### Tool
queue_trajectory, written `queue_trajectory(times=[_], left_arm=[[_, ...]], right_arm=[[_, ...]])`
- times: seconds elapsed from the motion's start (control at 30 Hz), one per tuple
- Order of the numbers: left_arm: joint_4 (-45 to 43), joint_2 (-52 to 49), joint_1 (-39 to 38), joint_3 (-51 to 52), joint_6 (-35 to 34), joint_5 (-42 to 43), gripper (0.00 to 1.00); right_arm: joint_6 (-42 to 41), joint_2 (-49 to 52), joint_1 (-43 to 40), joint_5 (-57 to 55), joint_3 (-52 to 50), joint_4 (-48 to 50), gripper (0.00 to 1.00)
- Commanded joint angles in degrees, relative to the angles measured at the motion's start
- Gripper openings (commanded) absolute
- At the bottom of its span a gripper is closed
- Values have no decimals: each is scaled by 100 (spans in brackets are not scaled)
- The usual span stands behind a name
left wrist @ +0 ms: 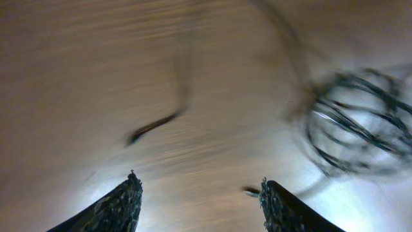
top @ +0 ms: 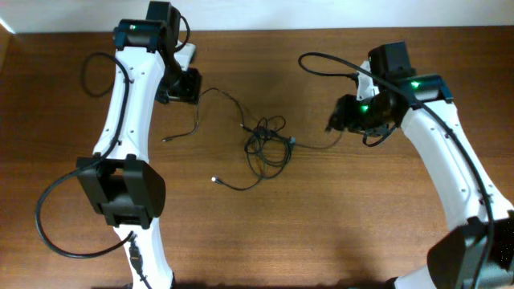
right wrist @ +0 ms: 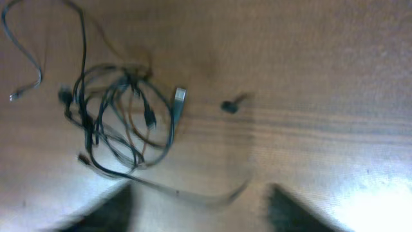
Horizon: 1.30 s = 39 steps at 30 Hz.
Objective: Untangle cables
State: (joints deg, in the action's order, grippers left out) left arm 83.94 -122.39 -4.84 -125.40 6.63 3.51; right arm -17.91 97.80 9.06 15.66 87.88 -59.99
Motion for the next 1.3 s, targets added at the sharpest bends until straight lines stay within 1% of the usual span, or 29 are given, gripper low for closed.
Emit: queue_trajectory(times=[0.0,0.03,0.1,0.17,0.2,0.23,0.27,0.37,0.4,0.43,0.57,0.7,0.73,0.77,0.8,0.83,0.9,0.93,0.97,1.03,1.1,1.17,1.23,1.27], left_arm=[[350,-33,-87,-20,2623,2586,60],[472,-42,-170,-17,2754,2658,58],[474,-42,-413,125,2752,2736,53],[214,-42,-951,597,2712,2645,49],[24,-42,-1163,756,2411,2365,50],[-304,-42,-1416,962,1867,1818,49],[-476,-42,-1598,1093,1519,1419,49],[-986,-42,-2085,1596,946,1244,44],[-1228,-42,-2199,1810,389,708,43],[-1419,-42,-2216,1978,190,522,43],[-2618,-42,-2216,2802,138,723,44],[-3296,-42,-2238,3248,4,761,42],[-3403,-42,-2238,3344,-2,758,27],[-3442,-33,-2229,3320,-264,713,0],[-3373,13,-2203,3204,-376,726,0],[-2922,214,-2142,2793,-387,772,0],[-1733,852,-2046,1567,-385,927,0],[-1440,1097,-2044,1119,-385,1178,0],[-1132,1453,-2017,658,-398,1635,0],[-1027,1805,-1897,581,-584,2149,0],[-970,1810,-1604,612,-586,2903,0],[-1080,1810,-1419,612,-588,3355,0],[-1099,1810,-1412,614,-586,3694,0],[-1099,1810,-1412,619,-588,3792,0]], right_arm=[[-192,81,-391,-85,74,109,99],[-157,81,-579,-61,173,-46,99],[116,83,-654,57,170,-133,99],[269,83,-647,31,170,-201,99],[269,83,-647,33,170,-201,99],[269,83,-647,31,170,-205,99],[269,85,-647,24,170,-219,99],[271,85,-647,15,170,-223,99],[348,85,-647,15,170,-240,99],[420,85,-647,15,170,-243,99],[417,85,-647,15,170,-243,99],[417,85,-647,15,170,-282,99],[420,85,-647,17,170,-282,99],[417,85,-647,17,170,-282,99],[417,85,-647,42,170,-306,99],[417,85,-647,59,170,-376,99],[417,83,-647,247,170,-352,99],[422,81,-647,678,173,-310,91],[535,-4,-647,1532,173,-114,85],[699,-306,-647,2594,212,214,83],[697,-881,-645,3029,310,472,84],[549,-1340,-632,3025,310,686,84],[496,-1429,-385,2990,310,885,84],[321,-1416,-199,2765,310,990,84]])
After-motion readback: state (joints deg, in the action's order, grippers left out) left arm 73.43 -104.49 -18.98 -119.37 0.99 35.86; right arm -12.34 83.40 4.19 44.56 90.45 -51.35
